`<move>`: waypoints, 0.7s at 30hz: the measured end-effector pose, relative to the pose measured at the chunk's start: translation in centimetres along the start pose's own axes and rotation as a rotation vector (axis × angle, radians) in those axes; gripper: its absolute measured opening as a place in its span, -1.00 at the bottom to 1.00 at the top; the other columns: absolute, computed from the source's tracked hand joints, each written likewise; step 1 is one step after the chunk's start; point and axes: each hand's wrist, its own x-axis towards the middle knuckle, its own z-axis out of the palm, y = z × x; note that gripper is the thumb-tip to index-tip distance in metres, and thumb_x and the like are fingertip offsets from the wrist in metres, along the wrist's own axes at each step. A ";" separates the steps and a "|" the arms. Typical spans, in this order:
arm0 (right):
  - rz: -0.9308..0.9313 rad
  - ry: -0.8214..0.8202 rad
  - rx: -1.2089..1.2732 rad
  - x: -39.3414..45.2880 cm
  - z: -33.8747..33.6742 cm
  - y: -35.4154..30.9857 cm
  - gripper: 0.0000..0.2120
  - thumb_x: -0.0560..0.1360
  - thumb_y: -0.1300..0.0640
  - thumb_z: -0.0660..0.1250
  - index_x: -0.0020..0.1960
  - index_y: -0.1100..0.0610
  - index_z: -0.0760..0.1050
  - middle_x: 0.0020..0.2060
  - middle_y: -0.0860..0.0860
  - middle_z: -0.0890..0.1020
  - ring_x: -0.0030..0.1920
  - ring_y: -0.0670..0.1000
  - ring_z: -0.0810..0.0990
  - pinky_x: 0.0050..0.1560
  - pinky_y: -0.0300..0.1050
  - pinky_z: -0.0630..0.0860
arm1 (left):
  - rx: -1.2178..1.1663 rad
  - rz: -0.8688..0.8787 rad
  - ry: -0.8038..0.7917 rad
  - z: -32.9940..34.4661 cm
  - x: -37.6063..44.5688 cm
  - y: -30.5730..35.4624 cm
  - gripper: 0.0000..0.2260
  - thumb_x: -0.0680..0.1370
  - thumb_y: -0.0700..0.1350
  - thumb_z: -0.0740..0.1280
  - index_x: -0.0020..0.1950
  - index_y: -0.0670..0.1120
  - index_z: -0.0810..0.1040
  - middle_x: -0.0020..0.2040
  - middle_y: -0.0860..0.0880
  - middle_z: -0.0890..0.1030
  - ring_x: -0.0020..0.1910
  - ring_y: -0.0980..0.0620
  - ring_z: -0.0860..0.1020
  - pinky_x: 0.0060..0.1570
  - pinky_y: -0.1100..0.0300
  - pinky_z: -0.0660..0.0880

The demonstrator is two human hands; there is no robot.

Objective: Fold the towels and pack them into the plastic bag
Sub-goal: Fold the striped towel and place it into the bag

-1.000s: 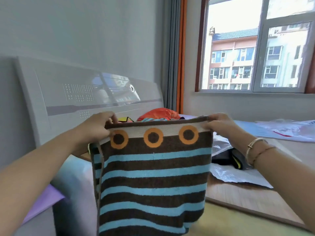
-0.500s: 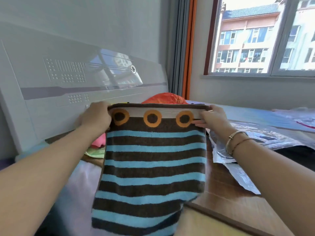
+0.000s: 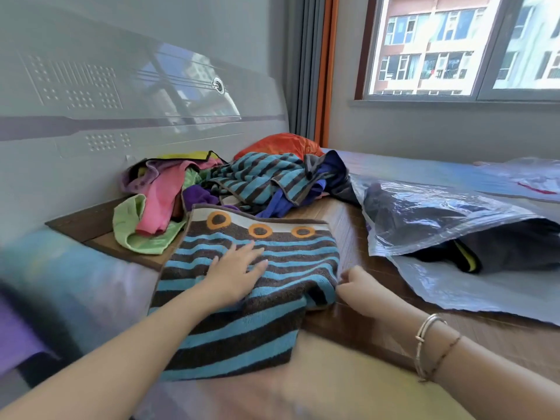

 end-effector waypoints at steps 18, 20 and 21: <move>-0.353 0.257 0.497 -3.3 -0.2 -0.8 -0.88 0.57 0.07 0.31 -0.08 0.11 0.47 -0.18 0.07 0.62 -0.16 -0.04 0.63 -0.20 -0.22 0.57 | 0.124 -0.126 -0.221 2.3 0.3 -0.8 -0.52 0.64 0.22 -0.21 0.57 0.21 -0.15 0.57 0.14 -0.24 0.54 -0.02 -0.30 0.47 -0.12 -0.31; -0.331 0.163 0.465 -3.8 -1.7 -0.7 -0.82 0.55 0.00 0.33 -0.09 0.11 0.56 -0.22 -0.01 0.67 -0.24 -0.14 0.63 -0.28 -0.34 0.50 | 0.139 -0.127 -0.224 2.3 0.3 -0.8 -0.50 0.63 0.24 -0.20 0.56 0.21 -0.17 0.57 0.13 -0.25 0.54 -0.02 -0.31 0.47 -0.12 -0.31; -0.285 0.072 0.464 -4.0 -2.2 -0.6 -0.78 0.54 -0.02 0.33 -0.08 0.12 0.61 -0.21 0.00 0.70 -0.22 -0.11 0.66 -0.23 -0.31 0.52 | 0.134 -0.128 -0.227 2.3 0.3 -0.7 -0.49 0.62 0.26 -0.19 0.56 0.21 -0.17 0.57 0.13 -0.25 0.54 -0.02 -0.31 0.47 -0.12 -0.31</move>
